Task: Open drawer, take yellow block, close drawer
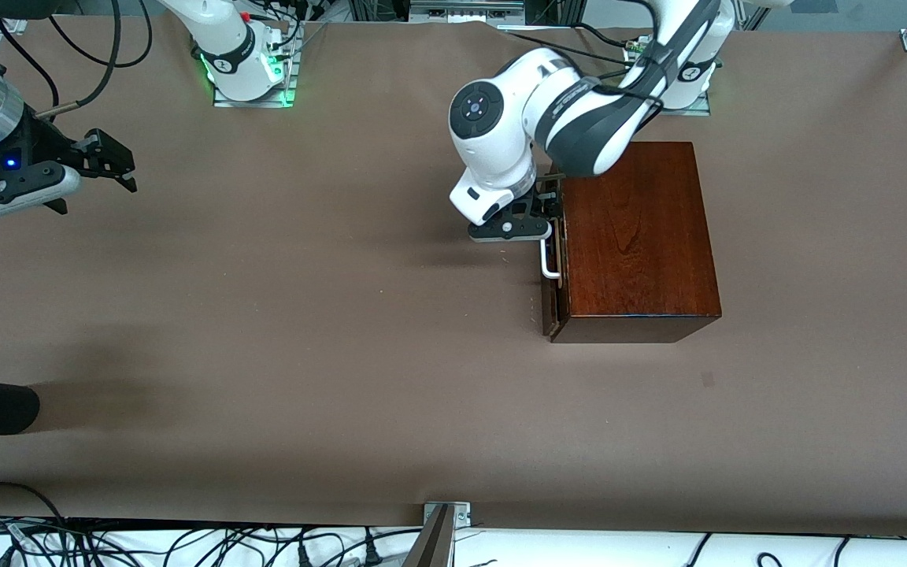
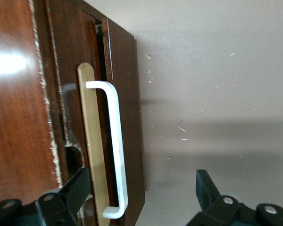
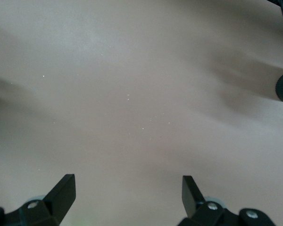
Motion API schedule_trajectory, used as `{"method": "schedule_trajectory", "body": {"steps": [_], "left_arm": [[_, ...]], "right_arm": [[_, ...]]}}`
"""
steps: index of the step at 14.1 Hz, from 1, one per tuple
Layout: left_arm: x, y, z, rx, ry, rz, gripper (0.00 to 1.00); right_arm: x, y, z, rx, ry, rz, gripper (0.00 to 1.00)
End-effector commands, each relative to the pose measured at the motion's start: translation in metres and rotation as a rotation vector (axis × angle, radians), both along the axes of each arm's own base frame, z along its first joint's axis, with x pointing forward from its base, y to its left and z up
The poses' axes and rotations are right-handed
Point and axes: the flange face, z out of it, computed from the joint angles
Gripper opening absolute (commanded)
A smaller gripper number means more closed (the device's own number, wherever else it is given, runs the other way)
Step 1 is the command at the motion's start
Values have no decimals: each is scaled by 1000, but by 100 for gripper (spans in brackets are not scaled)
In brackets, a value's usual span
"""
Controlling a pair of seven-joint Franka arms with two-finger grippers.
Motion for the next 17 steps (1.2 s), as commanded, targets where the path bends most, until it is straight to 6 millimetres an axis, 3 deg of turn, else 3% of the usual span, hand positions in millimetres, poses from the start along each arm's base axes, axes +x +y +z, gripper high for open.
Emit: {"method": "schedule_trajectory", "body": {"steps": [1,14,17], "left_arm": [[-6,6,-15,43,-48,7,100],[-15,-5,-89,77,-90,39,100],[-24,-30,-94,11,-113,41,100]], "right_arm": [[3,-6,3,-10,0,-12,100],[0,3,6,1,1,3,100],[0,2,7,1,-2,6,100]]}}
